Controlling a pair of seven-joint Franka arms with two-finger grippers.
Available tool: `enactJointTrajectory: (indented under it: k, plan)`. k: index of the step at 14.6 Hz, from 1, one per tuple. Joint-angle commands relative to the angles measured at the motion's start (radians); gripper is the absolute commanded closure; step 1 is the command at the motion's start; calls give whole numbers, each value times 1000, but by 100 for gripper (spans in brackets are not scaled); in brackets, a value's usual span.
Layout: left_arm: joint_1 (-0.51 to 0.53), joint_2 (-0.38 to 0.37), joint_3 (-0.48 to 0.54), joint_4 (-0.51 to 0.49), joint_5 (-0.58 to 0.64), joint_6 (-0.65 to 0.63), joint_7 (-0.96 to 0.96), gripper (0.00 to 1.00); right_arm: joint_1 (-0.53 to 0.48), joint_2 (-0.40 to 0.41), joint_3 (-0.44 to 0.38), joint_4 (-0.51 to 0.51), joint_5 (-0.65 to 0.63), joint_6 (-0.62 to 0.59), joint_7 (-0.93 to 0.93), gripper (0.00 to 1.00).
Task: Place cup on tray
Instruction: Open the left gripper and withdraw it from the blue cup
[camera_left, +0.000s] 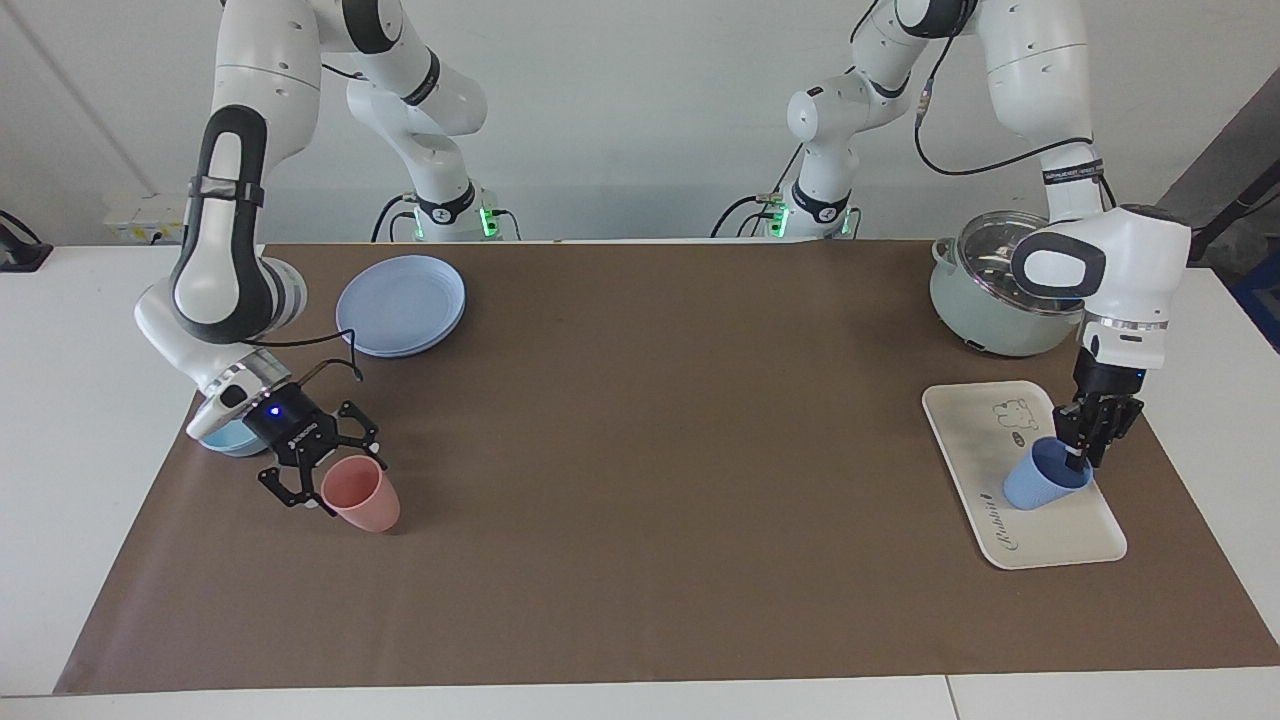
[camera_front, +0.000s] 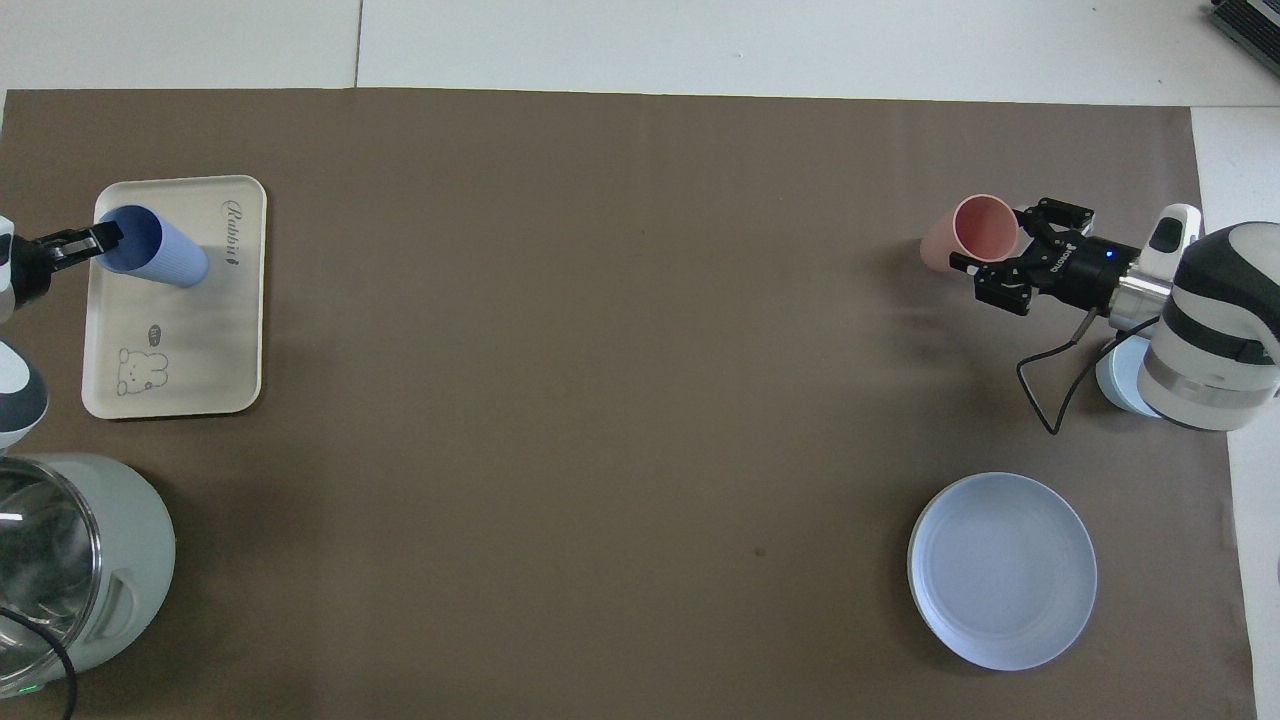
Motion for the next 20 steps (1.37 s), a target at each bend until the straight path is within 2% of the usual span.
enactJointTrajectory:
  k: [1,6,7,10,11,12,13,15,18,20]
  plan:
    - [8,3,13,110,-19,-168,0,0,-31,3,12,7,15,-32,-38,100]
    - [25,-1,73,384,13,-793,-17,0,-36,2,12,-2,12,-22,-69,100]
    - [17,2,73,456,76,-928,-61,0,-36,2,12,-2,14,-19,-67,100]
    - [-65,5,67,619,306,-1200,-180,0,-36,2,10,-2,12,-16,-64,100]
    - [-116,2,76,638,359,-1251,-183,0,-36,0,10,-2,10,-16,-64,36]
    - [-171,-9,76,652,442,-1291,-197,0,-33,-9,9,-1,9,-14,-56,0]
    - [-217,-16,74,655,504,-1319,-218,0,-23,-35,7,-2,3,-13,-46,0]
    - [-286,-55,73,657,526,-1336,-281,0,-19,-79,7,-2,-70,-13,46,0]
    - [-293,-151,58,617,515,-1336,-318,0,-14,-156,9,-1,-268,-16,299,0]
    - [-291,-211,56,563,513,-1325,-317,0,-13,-204,9,-1,-322,-29,402,0]
